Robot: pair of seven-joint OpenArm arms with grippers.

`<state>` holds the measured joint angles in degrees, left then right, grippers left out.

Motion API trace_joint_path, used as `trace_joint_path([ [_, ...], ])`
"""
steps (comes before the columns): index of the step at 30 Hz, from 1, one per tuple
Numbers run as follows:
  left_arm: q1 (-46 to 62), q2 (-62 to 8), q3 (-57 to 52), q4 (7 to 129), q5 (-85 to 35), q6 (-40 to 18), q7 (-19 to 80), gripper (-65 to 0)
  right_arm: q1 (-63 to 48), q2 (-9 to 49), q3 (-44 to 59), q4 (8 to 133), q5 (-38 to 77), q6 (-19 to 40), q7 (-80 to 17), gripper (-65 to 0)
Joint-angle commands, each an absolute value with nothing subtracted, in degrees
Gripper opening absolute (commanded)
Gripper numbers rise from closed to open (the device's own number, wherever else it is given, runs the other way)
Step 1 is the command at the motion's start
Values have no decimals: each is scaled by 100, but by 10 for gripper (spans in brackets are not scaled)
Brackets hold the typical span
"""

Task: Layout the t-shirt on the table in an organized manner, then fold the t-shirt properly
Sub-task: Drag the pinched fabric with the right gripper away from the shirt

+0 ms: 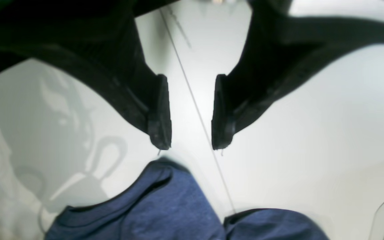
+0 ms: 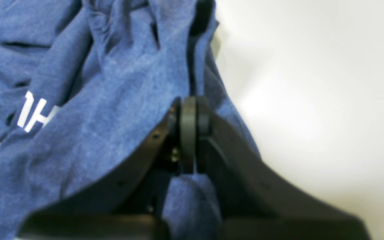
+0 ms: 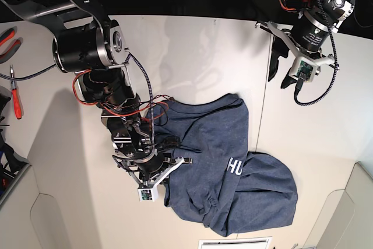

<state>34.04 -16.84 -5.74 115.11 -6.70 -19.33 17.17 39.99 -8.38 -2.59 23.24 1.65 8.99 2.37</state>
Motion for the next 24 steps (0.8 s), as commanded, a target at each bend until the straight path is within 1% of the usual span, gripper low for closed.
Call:
trace_joint_path([
  [1, 3371, -1715, -602, 11607, -705, -1855, 1619, -411, 4219, -869, -252, 2399, 174, 810, 434, -650],
  [3, 3315, -1715, -602, 11607, -705, -1861, 1658, -411, 4215, -869, -252, 2399, 174, 661, 674, -650],
  [4, 3301, -1715, -602, 11607, -703, -1863, 1656, -411, 4202, -869, -252, 2399, 198, 661, 742, -591],
  [6, 3301, -1715, -602, 11607, -703, -1861, 1658, -411, 4152, -869, -252, 2399, 322, 777, 751, -401],
  [7, 3301, -1715, -602, 11607, -705, -1863, 1658, -411, 4119, -869, -252, 2399, 381, 849, 751, -333],
  [8, 3301, -1715, -602, 11607, -705, -1863, 1656, -411, 4082, -869, -255, 2399, 408, 895, 746, -308],
  [17, 3301, -1715, -602, 11607, -705, -1861, 1660, -411, 3804, -869, -252, 2399, 412, 908, 731, -308],
  [22, 3301, -1715, -602, 11607, -705, -1863, 1660, -411, 3804, -869, -268, 2399, 412, 1232, 729, -310],
  [24, 3301, -1715, -602, 11607, -703, -1863, 1660, -411, 3804, -869, -333, 2399, 412, 1245, 703, -310],
])
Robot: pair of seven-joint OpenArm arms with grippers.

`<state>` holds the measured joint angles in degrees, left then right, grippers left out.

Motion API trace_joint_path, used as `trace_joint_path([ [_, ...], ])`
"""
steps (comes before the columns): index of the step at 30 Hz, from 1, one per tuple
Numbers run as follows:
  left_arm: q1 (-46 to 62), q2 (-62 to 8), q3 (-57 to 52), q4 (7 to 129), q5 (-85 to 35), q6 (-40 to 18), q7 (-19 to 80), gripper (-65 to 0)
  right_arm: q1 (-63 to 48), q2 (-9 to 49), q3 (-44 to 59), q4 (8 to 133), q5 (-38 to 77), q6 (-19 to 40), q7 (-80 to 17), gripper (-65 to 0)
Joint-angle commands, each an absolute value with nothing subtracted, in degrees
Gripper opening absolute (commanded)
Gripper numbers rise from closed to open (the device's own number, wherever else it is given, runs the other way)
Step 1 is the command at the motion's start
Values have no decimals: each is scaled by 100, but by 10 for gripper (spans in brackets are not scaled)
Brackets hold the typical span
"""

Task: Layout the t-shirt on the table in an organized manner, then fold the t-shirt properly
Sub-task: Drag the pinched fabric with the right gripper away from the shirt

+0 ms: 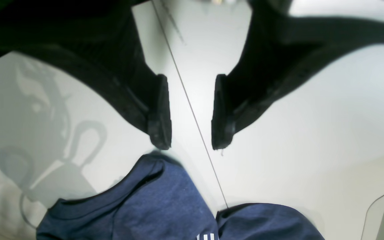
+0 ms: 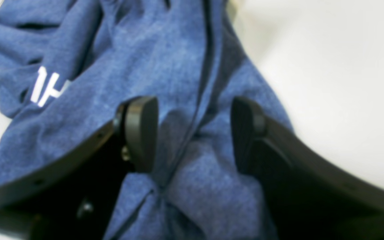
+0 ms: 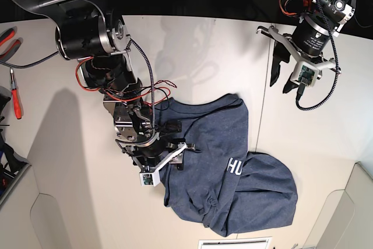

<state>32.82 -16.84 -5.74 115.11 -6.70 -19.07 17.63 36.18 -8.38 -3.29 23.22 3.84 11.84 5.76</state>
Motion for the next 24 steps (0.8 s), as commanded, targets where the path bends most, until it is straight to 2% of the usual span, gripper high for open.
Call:
trace_joint_path([
  [1, 3301, -1715, -602, 11607, -705, -1863, 1662, -411, 3804, -869, -392, 2399, 412, 1245, 681, -310],
  [4, 3301, -1717, -602, 11607, -705, -1863, 1697, -411, 3804, -869, -659, 2399, 410, 1243, 628, -310],
  [6, 3301, -1717, -602, 11607, -705, -1863, 1699, -411, 3804, -869, -847, 2399, 410, 1223, 613, -345],
  [10, 3301, -1715, -602, 11607, -705, -1861, 1697, -411, 3791, -869, -1026, 2399, 405, 1221, 554, -468],
  [14, 3301, -1715, -602, 11607, -705, -1861, 1699, -411, 3789, -869, -1026, 2399, 405, 1203, 558, -650],
  [21, 3299, -1717, -602, 11607, -707, -1861, 1697, -411, 3791, -869, -1026, 2429, 403, 1188, 757, -650],
  [24, 3299, -1715, -602, 11607, -707, -1861, 1697, -411, 3791, -869, -1026, 2526, 384, 1533, 775, -650],
])
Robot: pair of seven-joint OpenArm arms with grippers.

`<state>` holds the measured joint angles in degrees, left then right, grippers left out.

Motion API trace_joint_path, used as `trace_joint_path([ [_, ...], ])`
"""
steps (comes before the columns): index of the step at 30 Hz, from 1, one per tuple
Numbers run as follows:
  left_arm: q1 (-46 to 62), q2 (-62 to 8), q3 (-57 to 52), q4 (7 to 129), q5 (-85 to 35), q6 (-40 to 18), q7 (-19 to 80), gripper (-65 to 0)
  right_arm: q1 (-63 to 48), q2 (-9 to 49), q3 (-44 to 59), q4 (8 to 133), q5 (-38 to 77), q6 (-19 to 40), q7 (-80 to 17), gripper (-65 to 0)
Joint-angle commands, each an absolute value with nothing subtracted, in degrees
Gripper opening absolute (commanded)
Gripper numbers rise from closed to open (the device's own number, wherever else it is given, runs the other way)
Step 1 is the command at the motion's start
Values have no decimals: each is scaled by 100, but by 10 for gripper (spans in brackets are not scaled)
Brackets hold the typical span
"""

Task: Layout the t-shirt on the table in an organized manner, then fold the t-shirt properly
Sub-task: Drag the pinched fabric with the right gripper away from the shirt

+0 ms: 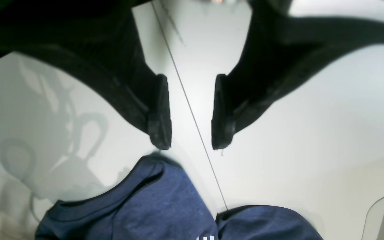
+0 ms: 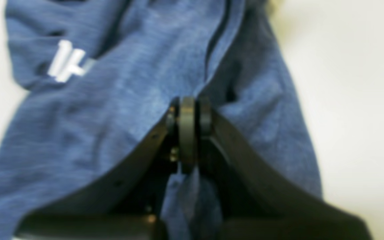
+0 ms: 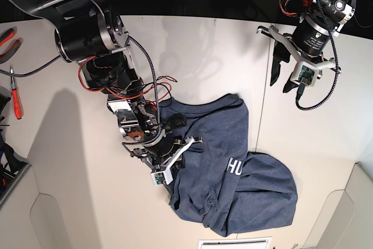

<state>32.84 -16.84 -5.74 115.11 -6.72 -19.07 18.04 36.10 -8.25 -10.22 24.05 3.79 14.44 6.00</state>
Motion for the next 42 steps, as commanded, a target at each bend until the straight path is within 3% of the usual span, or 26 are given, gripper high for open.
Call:
trace_joint_path([
  [1, 3277, -1715, -602, 11607, -705, -1863, 1699, -411, 3789, -869, -1026, 2563, 386, 1695, 773, -650],
  [10, 3236, -1715, -602, 11607, -705, -1861, 1699, -411, 3756, -869, -1026, 2652, 386, 2740, 749, -650],
  [14, 3236, -1715, -602, 11607, -705, -1861, 1699, -411, 3688, -869, -1026, 2655, 384, 2783, 683, -650],
  [15, 3236, -1715, -602, 11607, -705, -1861, 1699, -411, 3662, -869, -1026, 2661, 386, 2783, 681, -637],
  [17, 3236, -1715, -602, 11607, -705, -1861, 1699, -411, 3629, -869, -1026, 2661, 388, 2779, 676, -490],
  [19, 3236, -1715, -602, 11607, -707, -1861, 1699, -411, 3616, -869, -1026, 2661, 388, 2735, 663, -444],
  [23, 3236, -1715, -602, 11607, -707, -1861, 1699, -411, 3634, -869, -1024, 2663, 390, 2657, 714, -444],
  [27, 3238, -1715, -602, 11607, -707, -1861, 1699, -411, 3667, -869, -1024, 2674, 408, 2049, 762, -447],
  [29, 3236, -1715, -602, 11607, -707, -1861, 1699, -411, 3664, -869, -1024, 2674, 405, 1815, 751, -515],
  [31, 3225, -1715, -602, 11607, -707, -1861, 1699, -411, 3658, -869, -1026, 2672, 384, 1815, 727, -634],
  [32, 3223, -1715, -602, 11607, -709, -1861, 1699, -411, 3660, -869, -1026, 2672, 384, 1817, 709, -650],
  [36, 3223, -1715, -602, 11607, -707, -1861, 1697, -411, 3664, -869, -1024, 2674, 126, 1667, 709, -650],
  [42, 3221, -1715, -602, 11607, -709, -1861, 1697, -411, 3664, -825, -1024, 2836, -274, 582, 711, -650],
])
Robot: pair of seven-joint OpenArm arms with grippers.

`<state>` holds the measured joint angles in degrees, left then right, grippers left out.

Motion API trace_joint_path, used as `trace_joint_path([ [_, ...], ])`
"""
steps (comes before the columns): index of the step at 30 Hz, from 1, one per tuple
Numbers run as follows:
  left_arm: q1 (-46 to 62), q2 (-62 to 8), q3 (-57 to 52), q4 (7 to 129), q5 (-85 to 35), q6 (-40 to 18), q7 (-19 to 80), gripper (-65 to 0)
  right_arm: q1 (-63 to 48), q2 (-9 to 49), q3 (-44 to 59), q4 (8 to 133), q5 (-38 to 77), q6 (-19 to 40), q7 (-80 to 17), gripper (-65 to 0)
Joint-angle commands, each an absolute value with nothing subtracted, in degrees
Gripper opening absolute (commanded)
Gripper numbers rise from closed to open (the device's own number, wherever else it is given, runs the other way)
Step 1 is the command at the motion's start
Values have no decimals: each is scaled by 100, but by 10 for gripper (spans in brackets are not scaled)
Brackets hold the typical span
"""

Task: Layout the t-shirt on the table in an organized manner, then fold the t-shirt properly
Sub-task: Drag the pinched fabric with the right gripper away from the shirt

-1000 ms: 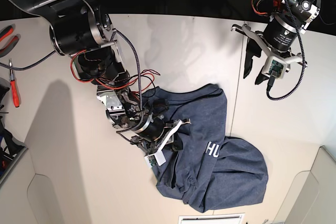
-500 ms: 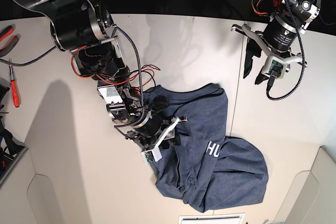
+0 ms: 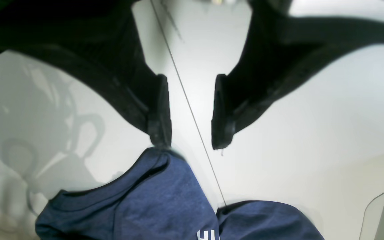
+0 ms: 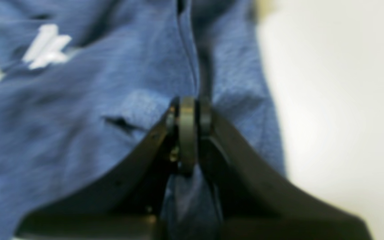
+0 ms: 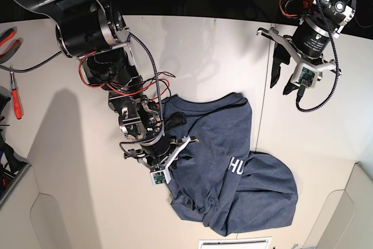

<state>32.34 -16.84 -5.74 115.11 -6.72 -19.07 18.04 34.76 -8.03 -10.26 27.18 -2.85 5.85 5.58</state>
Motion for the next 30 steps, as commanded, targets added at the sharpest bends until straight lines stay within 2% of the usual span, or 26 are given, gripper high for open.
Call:
trace_joint_path([
  [1, 3221, -1715, -602, 11607, -709, -1861, 1697, -411, 3664, -810, -1024, 2904, -327, 403, 707, -650],
  [8, 3221, -1715, -602, 11607, -840, -1863, 1697, -411, 3634, -668, -1024, 3540, -438, -655, 423, -650],
  [16, 3194, -1717, -602, 11607, -840, -1863, 1699, -411, 3203, -648, -976, 4619, -2056, -2180, -1000, -650],
  [19, 3111, -1715, -602, 11607, -843, -1863, 1699, -411, 2869, -648, -974, 4987, -2506, -2432, -1396, -650],
  [23, 3046, -1717, -602, 11607, -917, -1868, 1704, -411, 2480, -620, -963, 5308, -2978, -2445, -1656, -650],
  [26, 3035, -1717, -602, 11607, -926, -1865, 1706, -411, 2375, -519, -958, 5380, -3186, -2445, -1658, -462],
  [27, 3033, -1717, -602, 11607, -926, -1868, 1706, -411, 2377, -471, -961, 5380, -3232, -2445, -1658, -442],
  [30, 3033, -1717, -602, 11607, -926, -1868, 1747, -411, 2397, -340, -961, 5424, -3282, -2620, -1671, -442],
])
